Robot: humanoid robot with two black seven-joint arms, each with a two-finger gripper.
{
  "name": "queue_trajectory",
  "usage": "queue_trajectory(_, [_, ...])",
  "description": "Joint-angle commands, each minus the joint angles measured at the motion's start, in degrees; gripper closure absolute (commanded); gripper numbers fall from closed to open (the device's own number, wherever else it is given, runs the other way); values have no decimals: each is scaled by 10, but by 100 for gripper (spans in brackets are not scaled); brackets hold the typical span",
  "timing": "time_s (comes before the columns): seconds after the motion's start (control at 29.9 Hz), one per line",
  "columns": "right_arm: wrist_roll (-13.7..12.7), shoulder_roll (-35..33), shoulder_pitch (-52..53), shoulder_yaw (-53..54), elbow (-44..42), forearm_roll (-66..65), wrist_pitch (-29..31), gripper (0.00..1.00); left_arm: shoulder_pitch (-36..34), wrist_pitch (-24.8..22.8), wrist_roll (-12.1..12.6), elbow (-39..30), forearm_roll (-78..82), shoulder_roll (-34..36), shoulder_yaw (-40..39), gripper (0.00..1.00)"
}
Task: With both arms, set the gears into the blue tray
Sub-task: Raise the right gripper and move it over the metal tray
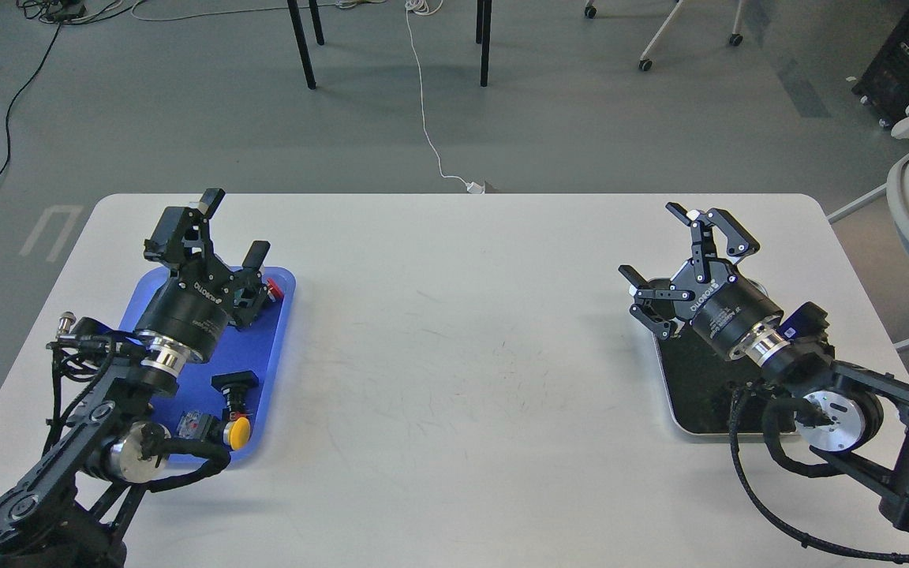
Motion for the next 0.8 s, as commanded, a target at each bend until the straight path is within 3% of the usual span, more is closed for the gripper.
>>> queue_trajectory(0.0, [0,-5,-1,0,0,0,0,1,3,2,-1,-1,0,-4,0,2])
queue_trajectory(0.3, [0,-6,10,2,-1,-9,1,1,2,-18,-3,1,-1,12,15,2])
queue_trajectory(0.43, [0,-24,31,0,2,-34,1,1,-10,-17,-28,-1,-4,21,11,2])
queue_trajectory(0.5, [0,-41,47,-3,9,-74,2,1,-11,-13,-49,-4,-3,24,15,2])
queue_trajectory(0.77, [0,-158,166,-51,51,-381,24,1,-12,-25,-54,-20,-2,21,14,2])
